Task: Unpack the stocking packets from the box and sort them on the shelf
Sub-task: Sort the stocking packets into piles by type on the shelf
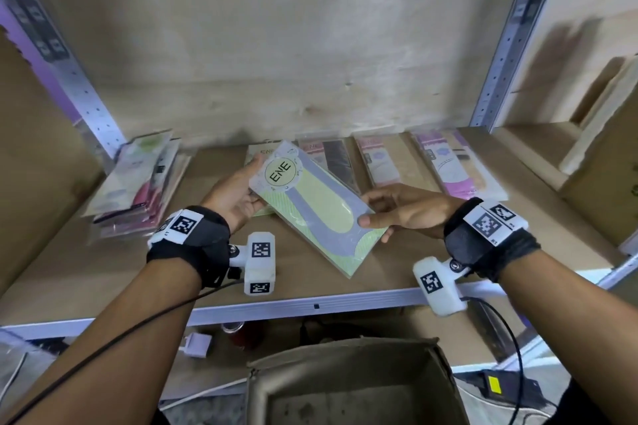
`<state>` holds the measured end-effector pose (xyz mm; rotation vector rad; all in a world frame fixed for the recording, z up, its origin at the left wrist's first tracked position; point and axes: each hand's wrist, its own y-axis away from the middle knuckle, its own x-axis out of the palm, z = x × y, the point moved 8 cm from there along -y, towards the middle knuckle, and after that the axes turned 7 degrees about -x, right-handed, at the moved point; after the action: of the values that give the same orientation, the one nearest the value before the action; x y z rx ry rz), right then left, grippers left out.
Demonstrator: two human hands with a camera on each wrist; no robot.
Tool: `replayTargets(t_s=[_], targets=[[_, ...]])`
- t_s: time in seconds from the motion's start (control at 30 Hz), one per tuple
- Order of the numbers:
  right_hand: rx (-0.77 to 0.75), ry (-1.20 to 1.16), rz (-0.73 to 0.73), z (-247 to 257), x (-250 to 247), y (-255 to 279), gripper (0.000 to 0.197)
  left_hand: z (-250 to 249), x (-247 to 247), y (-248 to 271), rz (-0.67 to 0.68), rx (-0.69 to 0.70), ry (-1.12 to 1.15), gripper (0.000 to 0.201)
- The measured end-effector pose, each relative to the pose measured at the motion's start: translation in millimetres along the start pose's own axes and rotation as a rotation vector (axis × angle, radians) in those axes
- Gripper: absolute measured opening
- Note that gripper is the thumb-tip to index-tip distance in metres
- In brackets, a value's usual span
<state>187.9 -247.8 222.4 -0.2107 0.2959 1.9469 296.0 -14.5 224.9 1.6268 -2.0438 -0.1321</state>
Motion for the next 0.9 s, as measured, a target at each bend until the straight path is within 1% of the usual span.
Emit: replayTargets(t_s=[0.03,0.1,0.13,0.17,0.2,0.27,0.3,0.37,0.43,0.47,0.5,0.53,0.6,0.63,0.7,0.8,0.87,0.9], targets=[[0.001,-0.020,-0.005,0.1,0.6,-2.2,0.031,-2.9,-2.5,-1.1,0.003,0.017,0.007,0.033],[-0.001,-0.087,-0.033,4.1,3.1,-10.0,0.018,-8.5,-7.9,-3.6,0.010,0.036,0.001,0.047],[-0.001,-0.134,-0.068,7.7,3.6,-15.6,0.014,-10.6,-9.2,-5.0,0.019,0.037,-0.037,0.054],[-0.002,-0.174,-0.108,12.5,3.4,-22.3,0.014,-11.8,-9.8,-5.4,0.027,0.034,-0.096,0.058],[-0.004,-0.197,-0.152,17.9,2.9,-30.3,0.019,-12.3,-9.7,-5.4,0.032,0.033,-0.168,0.058],[0.001,-0.236,-0.241,28.2,3.0,-48.2,0.036,-9.3,-8.0,-5.3,0.046,0.021,-0.316,0.052],[0.007,-0.261,-0.281,32.9,5.0,-57.2,0.038,-6.4,-5.5,-4.7,0.071,0.010,-0.373,0.046],[0.027,-0.294,-0.322,42.4,11.9,-74.0,0.028,-3.4,-2.1,-2.8,0.121,0.006,-0.440,0.038],[0.060,-0.269,-0.342,50.6,19.0,-89.3,0.013,-8.5,-5.9,-3.6,0.103,0.061,-0.470,0.031],[0.081,-0.226,-0.371,54.0,20.0,-95.5,0.009,-13.4,-10.4,-4.4,0.061,0.100,-0.478,0.022],[0.104,-0.134,-0.411,56.6,17.3,-101.4,0.009,-18.6,-15.8,-4.9,0.008,0.139,-0.493,0.012],[0.133,0.016,-0.437,59.4,13.7,-106.3,0.012,-23.2,-21.5,-6.4,-0.049,0.178,-0.525,0.012],[0.201,0.329,-0.407,64.0,10.4,-117.0,0.025,-28.8,-32.3,-11.1,-0.145,0.227,-0.568,0.015],[0.232,0.419,-0.393,64.3,10.0,-122.1,0.030,-29.9,-37.6,-13.0,-0.185,0.238,-0.577,0.016],[0.281,0.508,-0.378,61.9,10.0,-133.2,0.042,-30.6,-48.6,-17.1,-0.259,0.238,-0.622,0.020],[0.293,0.554,-0.369,58.3,17.9,-150.1,0.062,-31.1,-60.1,-18.3,-0.334,0.214,-0.723,0.019],[0.288,0.591,-0.359,59.4,24.7,-156.2,0.065,-31.4,-63.8,-17.3,-0.360,0.204,-0.768,0.023],[0.288,0.617,-0.361,60.5,26.8,-157.6,0.061,-31.3,-64.8,-17.2,-0.370,0.202,-0.790,0.027]])
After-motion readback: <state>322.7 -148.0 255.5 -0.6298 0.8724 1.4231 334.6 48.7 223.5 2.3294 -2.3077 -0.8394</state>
